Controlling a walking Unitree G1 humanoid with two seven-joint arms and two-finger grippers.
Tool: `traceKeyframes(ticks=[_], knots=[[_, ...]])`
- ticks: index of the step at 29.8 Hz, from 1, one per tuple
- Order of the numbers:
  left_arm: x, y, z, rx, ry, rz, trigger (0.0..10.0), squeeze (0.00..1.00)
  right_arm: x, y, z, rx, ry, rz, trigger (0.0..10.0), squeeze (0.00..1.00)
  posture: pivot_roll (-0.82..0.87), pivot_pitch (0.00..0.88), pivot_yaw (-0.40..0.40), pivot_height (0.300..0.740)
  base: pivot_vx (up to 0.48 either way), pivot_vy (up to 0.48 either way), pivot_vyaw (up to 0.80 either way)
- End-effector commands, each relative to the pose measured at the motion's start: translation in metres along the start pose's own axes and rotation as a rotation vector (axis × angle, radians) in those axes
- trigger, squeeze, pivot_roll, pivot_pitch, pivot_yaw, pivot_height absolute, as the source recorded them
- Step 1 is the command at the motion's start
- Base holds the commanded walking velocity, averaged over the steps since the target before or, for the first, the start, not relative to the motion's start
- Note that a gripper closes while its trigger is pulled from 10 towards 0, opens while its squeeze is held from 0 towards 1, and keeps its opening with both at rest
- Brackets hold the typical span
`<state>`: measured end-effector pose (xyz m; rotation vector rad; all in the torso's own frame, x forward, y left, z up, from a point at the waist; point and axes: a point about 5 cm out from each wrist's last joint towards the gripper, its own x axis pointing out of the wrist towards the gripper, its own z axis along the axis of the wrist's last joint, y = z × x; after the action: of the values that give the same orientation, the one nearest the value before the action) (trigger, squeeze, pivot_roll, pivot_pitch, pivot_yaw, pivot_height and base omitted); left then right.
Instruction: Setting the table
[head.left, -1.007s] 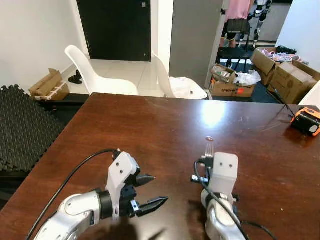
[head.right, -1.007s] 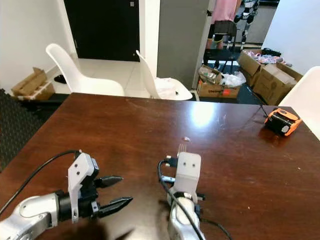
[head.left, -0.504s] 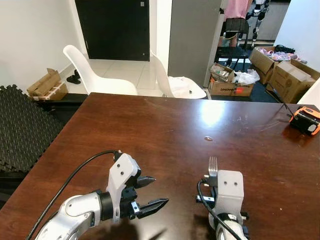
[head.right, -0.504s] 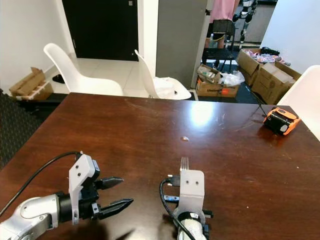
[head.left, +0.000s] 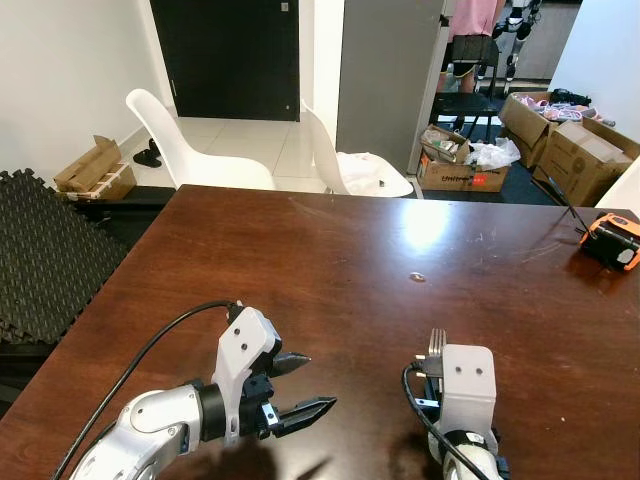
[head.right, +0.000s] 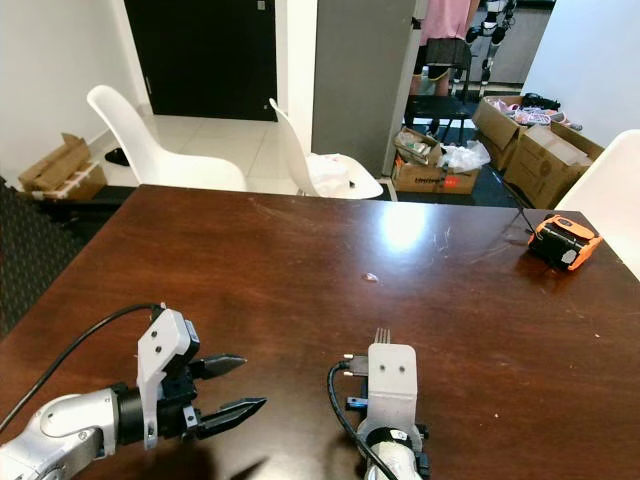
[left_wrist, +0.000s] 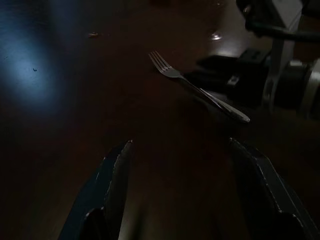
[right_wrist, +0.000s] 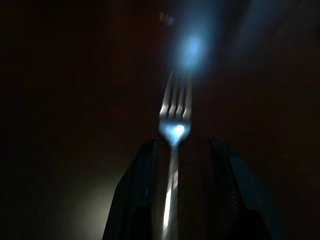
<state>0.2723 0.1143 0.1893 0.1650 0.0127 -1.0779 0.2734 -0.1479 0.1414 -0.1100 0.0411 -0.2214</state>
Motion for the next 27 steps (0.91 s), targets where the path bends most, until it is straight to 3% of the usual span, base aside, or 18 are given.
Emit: traceKeyframes(ticks=[1, 8, 11, 16, 18, 21, 22, 27], knots=[[-0.001, 0.0, -0.008, -0.018, 0.03, 0.005, 10.0, 0.0, 0.0, -0.001, 0.021, -0.03, -0.132, 0.009, 10.0, 0.0, 0.02, 0.176, 0.113, 0.74, 0.0, 0.0, 0.0], [0.002, 0.004, -0.006, -0.018, 0.007, 0.047, 10.0, 0.0, 0.002, 0.013, 0.05, -0.07, -0.312, 0.122, 10.0, 0.0, 0.02, 0.172, 0.116, 0.74, 0.0, 0.0, 0.0], [0.003, 0.007, -0.004, -0.02, -0.01, 0.074, 10.0, 0.0, 0.003, 0.017, 0.054, -0.048, -0.341, 0.155, 10.0, 0.0, 0.02, 0.17, 0.117, 0.74, 0.0, 0.0, 0.0], [-0.006, 0.032, 0.001, -0.068, -0.064, 0.34, 10.0, 0.0, 0.01, 0.027, 0.066, 0.046, -0.379, 0.259, 10.0, 0.0, 0.02, 0.163, 0.122, 0.74, 0.0, 0.0, 0.0], [-0.009, 0.035, 0.0, -0.072, -0.065, 0.375, 10.0, 0.0, 0.011, 0.027, 0.067, 0.045, -0.386, 0.263, 10.0, 0.0, 0.02, 0.163, 0.122, 0.74, 0.0, 0.0, 0.0], [-0.029, 0.049, -0.008, -0.113, -0.047, 0.559, 10.0, 0.0, 0.013, 0.031, 0.07, 0.121, -0.38, 0.313, 10.0, 0.0, 0.02, 0.158, 0.119, 0.74, 0.0, 0.0, 0.0], [-0.029, 0.049, -0.008, -0.113, -0.047, 0.559, 10.0, 0.0, 0.013, 0.031, 0.07, 0.121, -0.38, 0.313, 10.0, 0.0, 0.02, 0.158, 0.119, 0.74, 0.0, 0.0, 0.0], [-0.058, 0.056, -0.03, -0.134, 0.03, 0.796, 10.0, 0.0, 0.015, 0.032, 0.069, 0.163, -0.378, 0.336, 10.0, 0.0, 0.03, 0.151, 0.113, 0.74, 0.0, 0.0, 0.0]])
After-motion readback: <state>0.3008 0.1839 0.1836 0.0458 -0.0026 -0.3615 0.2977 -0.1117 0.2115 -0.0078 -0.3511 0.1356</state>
